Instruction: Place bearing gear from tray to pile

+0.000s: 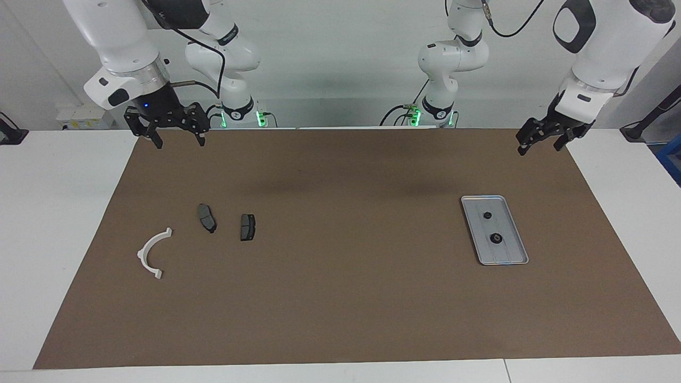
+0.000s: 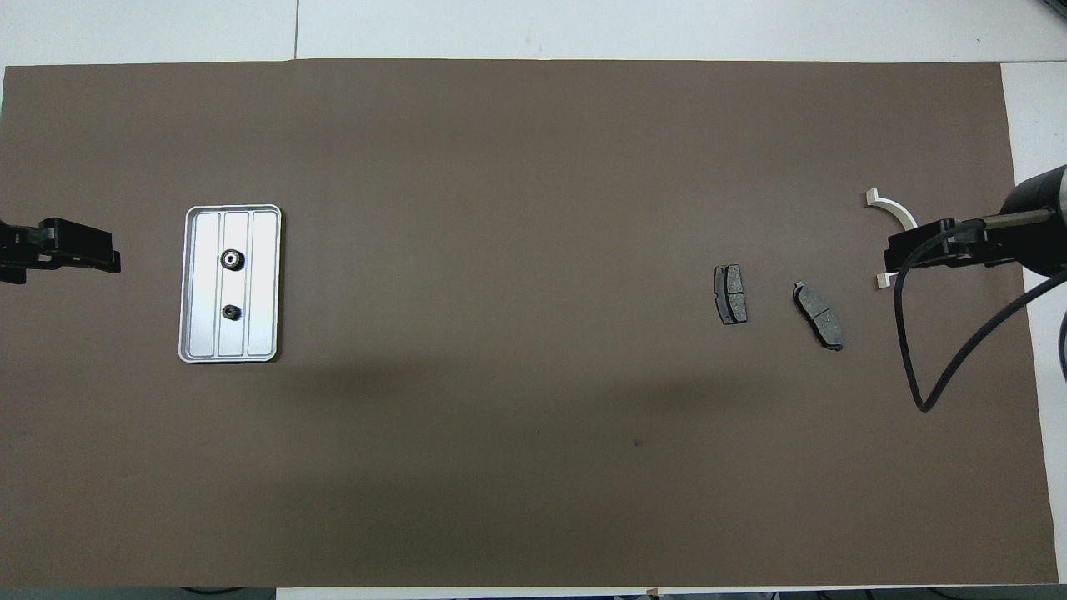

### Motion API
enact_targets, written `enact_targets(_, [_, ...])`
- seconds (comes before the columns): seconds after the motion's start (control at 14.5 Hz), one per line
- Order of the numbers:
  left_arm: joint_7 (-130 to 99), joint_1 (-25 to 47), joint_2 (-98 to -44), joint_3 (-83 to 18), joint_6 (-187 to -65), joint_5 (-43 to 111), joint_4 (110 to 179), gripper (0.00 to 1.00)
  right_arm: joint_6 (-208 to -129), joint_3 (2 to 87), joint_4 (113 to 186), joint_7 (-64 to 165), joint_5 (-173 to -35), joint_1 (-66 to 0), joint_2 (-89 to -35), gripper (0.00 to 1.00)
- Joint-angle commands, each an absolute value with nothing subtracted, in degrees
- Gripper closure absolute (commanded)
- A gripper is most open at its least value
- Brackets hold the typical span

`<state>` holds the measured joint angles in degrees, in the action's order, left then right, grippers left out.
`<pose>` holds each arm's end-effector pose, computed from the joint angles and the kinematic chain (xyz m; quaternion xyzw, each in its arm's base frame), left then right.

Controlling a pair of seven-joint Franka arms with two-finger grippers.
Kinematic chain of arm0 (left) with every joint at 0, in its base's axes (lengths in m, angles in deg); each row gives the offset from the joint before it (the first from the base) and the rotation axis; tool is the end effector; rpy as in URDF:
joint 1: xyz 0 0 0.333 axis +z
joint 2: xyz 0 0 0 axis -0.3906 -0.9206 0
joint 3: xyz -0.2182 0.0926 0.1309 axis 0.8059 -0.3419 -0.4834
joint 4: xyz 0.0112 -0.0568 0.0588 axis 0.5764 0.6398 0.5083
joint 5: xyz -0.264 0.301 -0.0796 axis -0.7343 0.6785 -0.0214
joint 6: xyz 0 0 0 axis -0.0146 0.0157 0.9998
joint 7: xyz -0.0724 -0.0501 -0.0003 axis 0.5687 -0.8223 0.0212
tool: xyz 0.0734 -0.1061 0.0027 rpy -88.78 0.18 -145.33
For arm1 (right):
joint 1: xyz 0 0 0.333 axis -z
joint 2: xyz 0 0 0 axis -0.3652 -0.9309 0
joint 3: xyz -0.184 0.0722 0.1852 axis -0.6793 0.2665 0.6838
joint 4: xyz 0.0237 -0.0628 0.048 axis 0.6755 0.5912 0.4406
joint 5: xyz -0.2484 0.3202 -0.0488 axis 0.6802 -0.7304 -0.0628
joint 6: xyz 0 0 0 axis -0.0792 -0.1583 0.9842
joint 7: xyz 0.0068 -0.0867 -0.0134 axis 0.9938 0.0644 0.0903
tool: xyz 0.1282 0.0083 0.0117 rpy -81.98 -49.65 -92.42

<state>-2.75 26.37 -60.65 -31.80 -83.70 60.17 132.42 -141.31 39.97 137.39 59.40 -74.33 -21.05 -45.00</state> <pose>0.5747 -0.0017 0.5125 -0.9998 -0.0204 0.0008 0.0074 0.5606 0.0266 0.5604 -0.9999 -0.0154 0.0008 0.0077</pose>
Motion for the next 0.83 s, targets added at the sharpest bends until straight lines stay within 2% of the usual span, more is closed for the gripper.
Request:
enact_targets(0.0, [-2.38, 26.42, -67.75, -31.63, -92.75, 60.58, 133.92, 0.00, -141.27, 40.05, 138.07, 58.47, -75.72, -20.36, -43.87, 0.00])
enact_targets(0.28, [-2.29, 27.74, -73.90, -31.81, -106.65, 60.67, 139.97, 0.00, -141.44, 39.96, 138.07, 58.46, -75.72, -20.36, -43.87, 0.00])
enact_targets(0.41, [-2.29, 27.56, -77.77, -31.81, -110.70, 60.76, 139.72, 0.00, -141.01, 39.96, 138.16, 58.46, -75.81, -20.36, -43.78, 0.00])
enact_targets(0.62, [-2.47, 27.03, -81.12, -31.81, -112.47, 60.67, 140.07, 0.12, -140.83, 39.96, 138.25, 57.32, -75.81, -20.28, -43.52, 0.00])
enact_targets(0.76, [-2.82, 27.47, -81.04, -31.80, -113.70, 60.67, 142.52, 0.17, -140.74, 39.87, 138.33, 56.35, -75.81, -20.10, -43.43, 0.00])
